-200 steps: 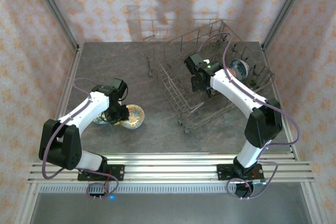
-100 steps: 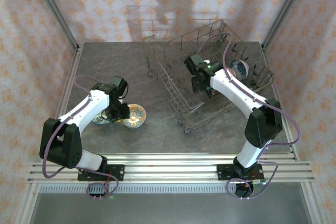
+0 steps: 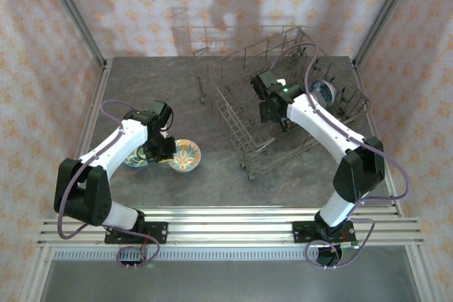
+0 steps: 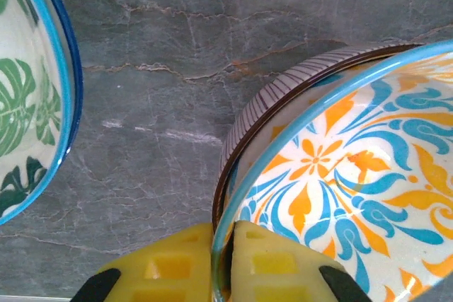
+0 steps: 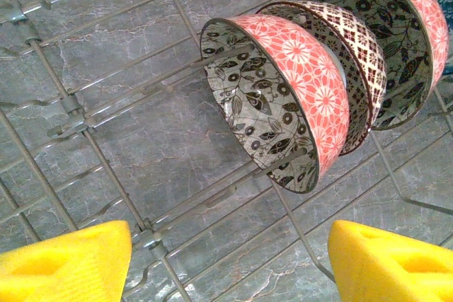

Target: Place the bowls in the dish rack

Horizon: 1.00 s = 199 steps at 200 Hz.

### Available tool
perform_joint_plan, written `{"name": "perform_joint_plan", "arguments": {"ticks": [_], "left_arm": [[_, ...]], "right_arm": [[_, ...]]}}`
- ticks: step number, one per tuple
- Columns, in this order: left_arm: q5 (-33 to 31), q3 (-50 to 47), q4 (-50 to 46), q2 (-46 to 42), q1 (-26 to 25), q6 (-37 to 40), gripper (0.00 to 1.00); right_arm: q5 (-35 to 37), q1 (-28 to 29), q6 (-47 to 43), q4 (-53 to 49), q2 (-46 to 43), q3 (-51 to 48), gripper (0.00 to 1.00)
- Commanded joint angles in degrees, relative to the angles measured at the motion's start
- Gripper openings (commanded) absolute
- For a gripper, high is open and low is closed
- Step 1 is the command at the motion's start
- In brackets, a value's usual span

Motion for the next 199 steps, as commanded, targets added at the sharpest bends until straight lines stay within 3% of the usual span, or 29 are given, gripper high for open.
{"name": "perform_joint_plan", "arguments": {"ticks": [1,102,199], "left_arm": [[0.23,0.88,-1.1,0.35,0.46,0.77,0.1],[3.0,-0.1,-0.72,-2.61,0.47,1.37,0.0],[8.1,-0.79,2.5,-9.53,0.48,1.12,0.0]], "right_arm": [[0.62,-0.19,1.17,-1.55,-1.11,0.34,0.73],[-0.11,-0.08,1.7,-2.09,-1.13,1.18,0.73],[1.97,-0.09,1.68,-5.5,-4.61,3.95,0.73]]}}
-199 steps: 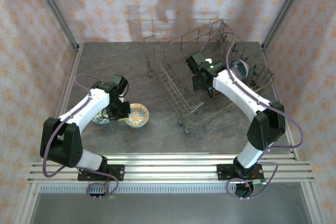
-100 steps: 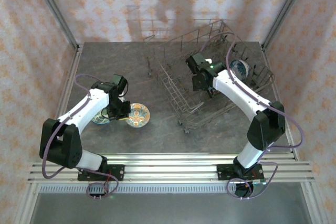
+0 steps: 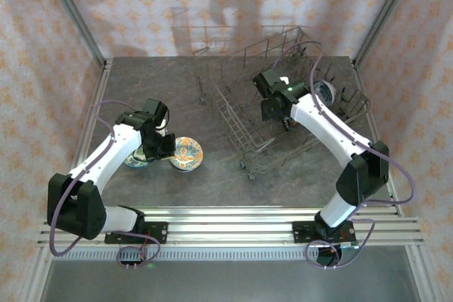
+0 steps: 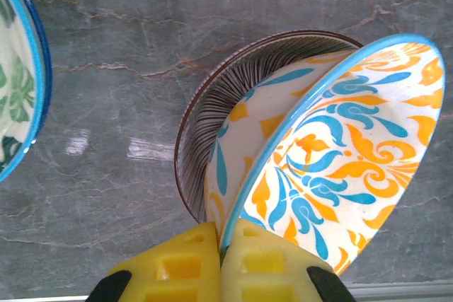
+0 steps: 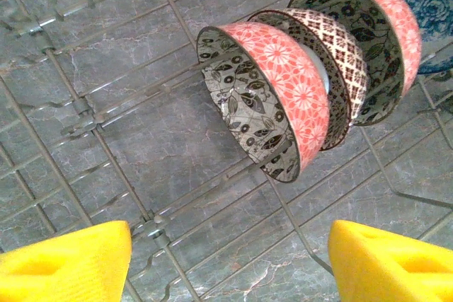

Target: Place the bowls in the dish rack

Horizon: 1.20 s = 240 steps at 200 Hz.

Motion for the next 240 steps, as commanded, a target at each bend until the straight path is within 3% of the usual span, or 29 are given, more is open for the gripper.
{"name": "perform_joint_plan", "arguments": {"ticks": [1,109,183,240], "left_arm": [[3.4,-0.69,1.73,-3.24,0.26,1.1,0.0],[5.61,6.77,1.95,-9.34,0.23,1.8,0.0],[9.7,19.25,3.05,-8.88,0.21,1.58,0.0],[13.23,25.77,5.64,-6.47,0.23,-0.23,0.0]], "right_arm": [[2.17,-0.14,0.96,-3.15,-2.28,2.2,0.73],[-8.3,1.46,0.39,-4.75,-5.74,11.24,0.68],[-20.15,10.12,-2.23,-7.74,5.61,31.49,0.66],[-26.44,11.75,-1.54,-7.09,10.72,35.62,0.64]]}}
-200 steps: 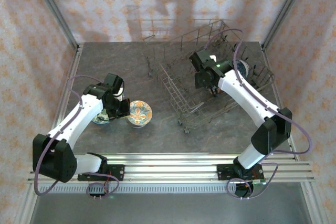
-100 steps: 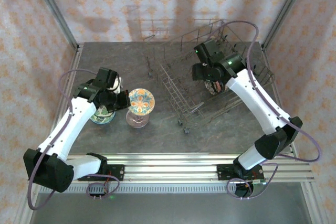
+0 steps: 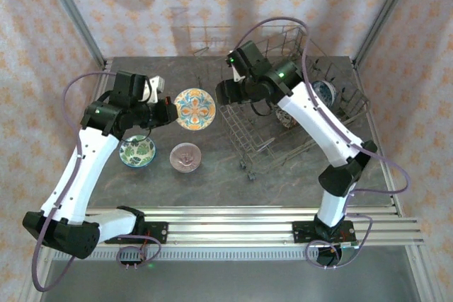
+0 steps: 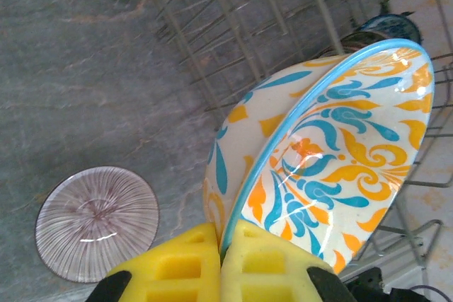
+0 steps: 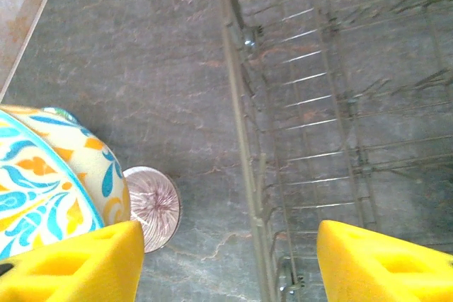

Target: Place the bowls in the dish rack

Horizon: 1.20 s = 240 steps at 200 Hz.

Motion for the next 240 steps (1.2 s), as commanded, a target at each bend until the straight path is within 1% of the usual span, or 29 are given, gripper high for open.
{"name": "perform_joint_plan", "arguments": {"ticks": [1,37,54,92,124,137,160,177,195,217,240], "left_arm": [[3.4,3.23,3.77,0.91,0.22,-0.99,0.0],[4.37,4.06,4.66,1.88,0.21,-1.19,0.0],[4.5,4.04,4.93,2.06,0.16,-1.42,0.0],[4.9,4.02,5.6,2.14,0.21,-1.93,0.0],[5.12,3.85,5.94,2.18,0.08,-2.39,0.0],[4.99,3.84,5.95,2.18,-0.12,-2.5,0.0],[5.07,3.97,6.44,2.43,-0.56,-2.83,0.0],[5.07,4.17,6.99,2.6,-1.11,-3.18,0.0],[4.91,4.85,6.91,3.01,-1.8,-3.27,0.0],[4.63,5.59,7.0,3.23,-2.4,-3.52,0.0],[4.48,6.02,7.33,3.39,-2.99,-3.73,0.0]], "right_arm": [[-3.79,0.56,-0.13,-1.38,0.53,2.06,0.64],[-6.43,0.66,0.52,2.15,-1.1,-0.83,0.6],[-6.31,0.66,1.1,3.71,-2.39,-2.64,0.6],[-4.22,0.7,1.68,4.74,-4.73,-4.92,0.59],[2.04,0.66,2.76,5.53,-7.15,-6.34,0.63],[2.72,0.66,2.89,6.84,-8.4,-7.25,0.63],[-1.04,0.66,2.77,9.33,-9.82,-8.99,0.63],[-5.24,0.75,2.06,9.72,-9.47,-9.73,0.63],[-8.17,1.02,1.63,9.7,-8.56,-10.25,0.63],[-8.92,1.08,1.91,9.7,-7.47,-10.59,0.62],[-9.53,1.1,2.3,10.25,-6.71,-10.8,0.57]]}}
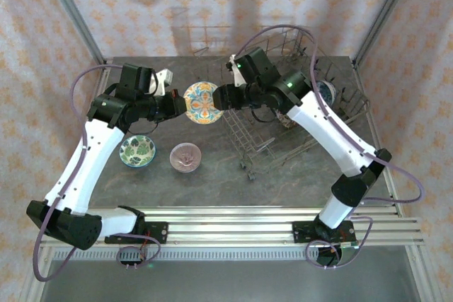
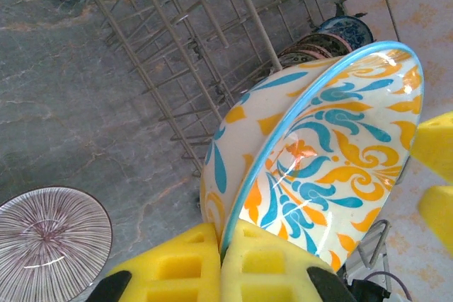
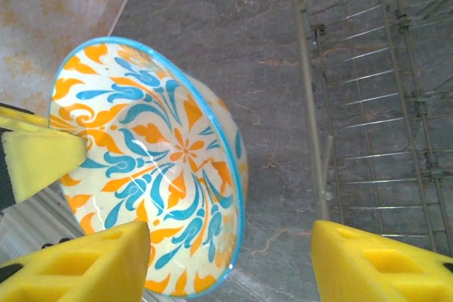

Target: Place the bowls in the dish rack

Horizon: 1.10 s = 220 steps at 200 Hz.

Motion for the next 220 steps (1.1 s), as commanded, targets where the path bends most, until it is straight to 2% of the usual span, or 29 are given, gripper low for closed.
{"name": "perform_joint_plan", "arguments": {"ticks": [1,76,120,155,178,220], "left_arm": [[0.99,3.12,4.13,-0.23,-0.74,-0.92,0.0],[-0.33,2.86,5.42,0.52,-2.22,-2.14,0.0],[-1.74,2.7,4.9,0.71,-2.61,-2.14,0.0],[-1.24,2.59,4.93,1.0,-3.14,-2.14,0.0],[-1.29,2.85,4.84,1.01,-3.49,-2.08,0.0],[-1.57,3.57,4.83,0.62,-3.64,-2.14,0.23]], "right_arm": [[-1.84,0.35,0.21,1.42,0.85,-0.48,0.57],[-0.85,0.35,1.63,2.69,0.18,-1.78,0.26],[1.86,0.35,2.78,4.12,-1.71,-2.89,0.23],[2.05,0.35,3.3,5.46,-2.77,-4.07,0.12],[3.17,0.35,3.55,5.37,-3.09,-3.99,0.1],[7.69,0.35,4.43,6.28,-5.01,-4.73,0.06]]}}
